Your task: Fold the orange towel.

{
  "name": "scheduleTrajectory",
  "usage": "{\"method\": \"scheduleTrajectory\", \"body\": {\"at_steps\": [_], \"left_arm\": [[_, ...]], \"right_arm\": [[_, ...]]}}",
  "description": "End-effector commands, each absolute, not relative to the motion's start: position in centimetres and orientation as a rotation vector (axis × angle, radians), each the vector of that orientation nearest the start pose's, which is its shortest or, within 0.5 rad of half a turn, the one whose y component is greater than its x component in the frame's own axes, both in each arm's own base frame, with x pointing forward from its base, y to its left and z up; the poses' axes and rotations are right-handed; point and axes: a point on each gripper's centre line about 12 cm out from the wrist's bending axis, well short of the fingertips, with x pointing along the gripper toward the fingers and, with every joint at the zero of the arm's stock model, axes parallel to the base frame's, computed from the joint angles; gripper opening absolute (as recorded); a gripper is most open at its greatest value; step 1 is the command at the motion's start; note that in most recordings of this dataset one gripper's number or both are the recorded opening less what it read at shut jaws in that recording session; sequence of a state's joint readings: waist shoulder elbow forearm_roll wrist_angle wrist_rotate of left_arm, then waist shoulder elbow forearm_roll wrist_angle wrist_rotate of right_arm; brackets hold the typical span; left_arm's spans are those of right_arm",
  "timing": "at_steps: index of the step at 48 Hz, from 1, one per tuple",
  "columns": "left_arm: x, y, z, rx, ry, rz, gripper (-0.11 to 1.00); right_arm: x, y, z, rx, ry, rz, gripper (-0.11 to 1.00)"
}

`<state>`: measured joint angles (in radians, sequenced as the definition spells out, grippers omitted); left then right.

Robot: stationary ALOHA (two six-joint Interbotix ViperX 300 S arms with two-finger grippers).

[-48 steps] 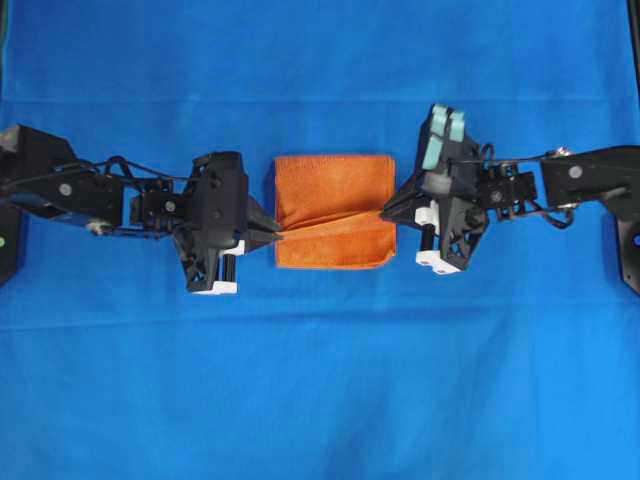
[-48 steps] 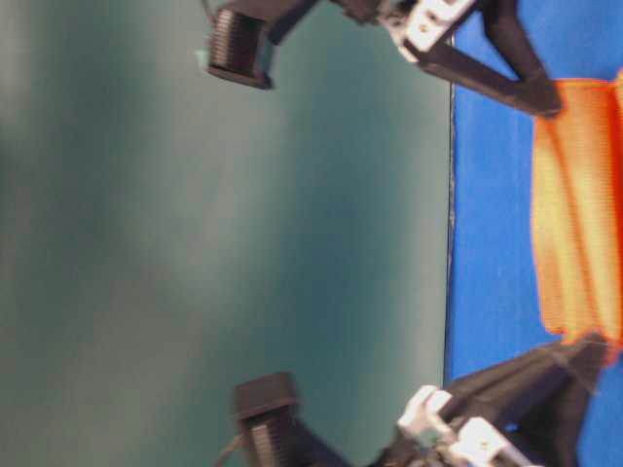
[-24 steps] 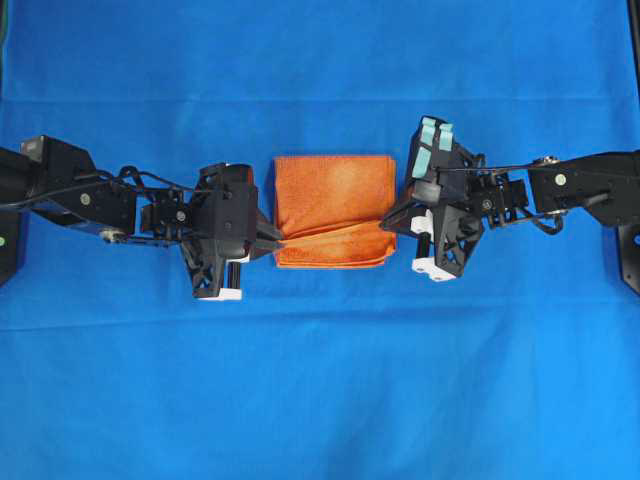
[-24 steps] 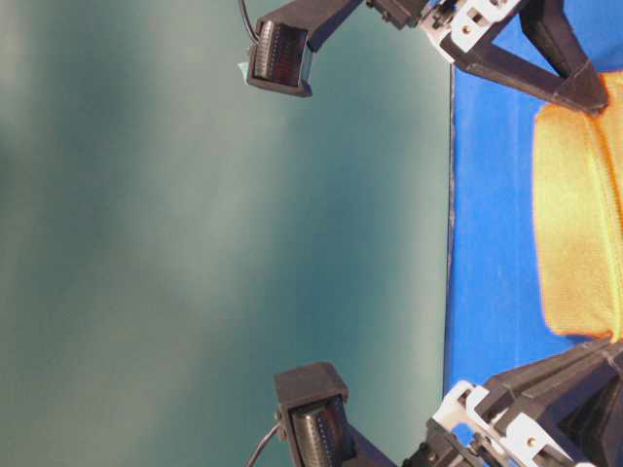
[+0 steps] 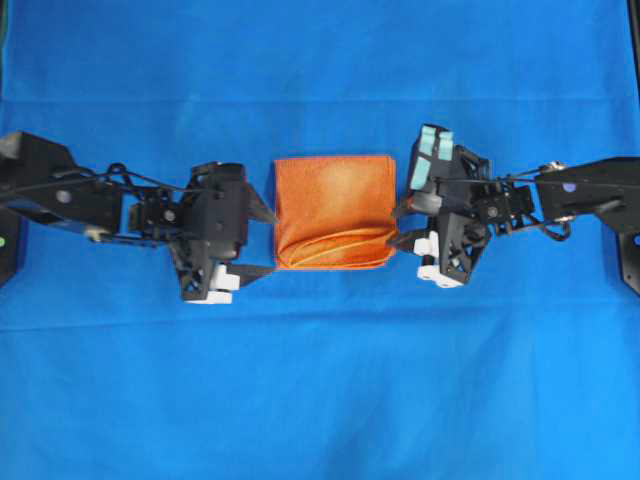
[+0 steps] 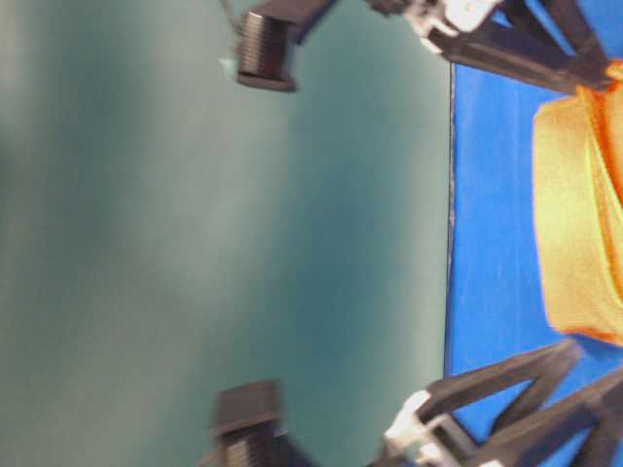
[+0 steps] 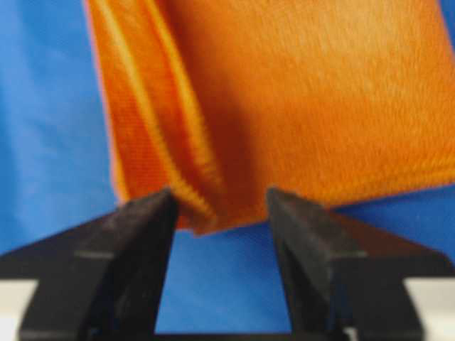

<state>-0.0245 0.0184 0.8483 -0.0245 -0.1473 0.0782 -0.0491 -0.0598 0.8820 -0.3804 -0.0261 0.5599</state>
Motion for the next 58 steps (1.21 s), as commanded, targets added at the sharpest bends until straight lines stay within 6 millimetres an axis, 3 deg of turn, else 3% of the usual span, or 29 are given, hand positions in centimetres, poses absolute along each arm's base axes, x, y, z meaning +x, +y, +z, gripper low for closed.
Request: {"method": "scheduleTrajectory", "body": {"at_steps": [1,16,31,40,48,58], "left_arm": [[34.3,-1.1,14.8,0.065,0.677,-0.047,0.69],[30.2,-0.9,20.7,0.070,0.560,-0.048,0.62],[24.0,-0.7,24.6,0.069,0.353,-0.042,0.62],[20.2,-0.4,25.7,0.065,0.242,-0.028,0.62],[17.4,0.1,24.7,0.060,0.200,-0.001,0.62],[15.6,0.1,22.7,0.054,0.192,0.003,0.60]], "right_arm": [[32.7,-0.9,15.9,0.171,0.721,-0.094,0.53],[28.7,-0.7,23.1,0.102,0.572,-0.097,0.54],[23.0,-1.1,27.0,0.059,0.404,-0.112,0.54],[20.3,-1.2,26.9,0.048,0.347,-0.114,0.54],[18.1,-1.1,25.5,0.049,0.300,-0.099,0.54],[16.4,-1.0,23.1,0.062,0.271,-0.088,0.54]]}}
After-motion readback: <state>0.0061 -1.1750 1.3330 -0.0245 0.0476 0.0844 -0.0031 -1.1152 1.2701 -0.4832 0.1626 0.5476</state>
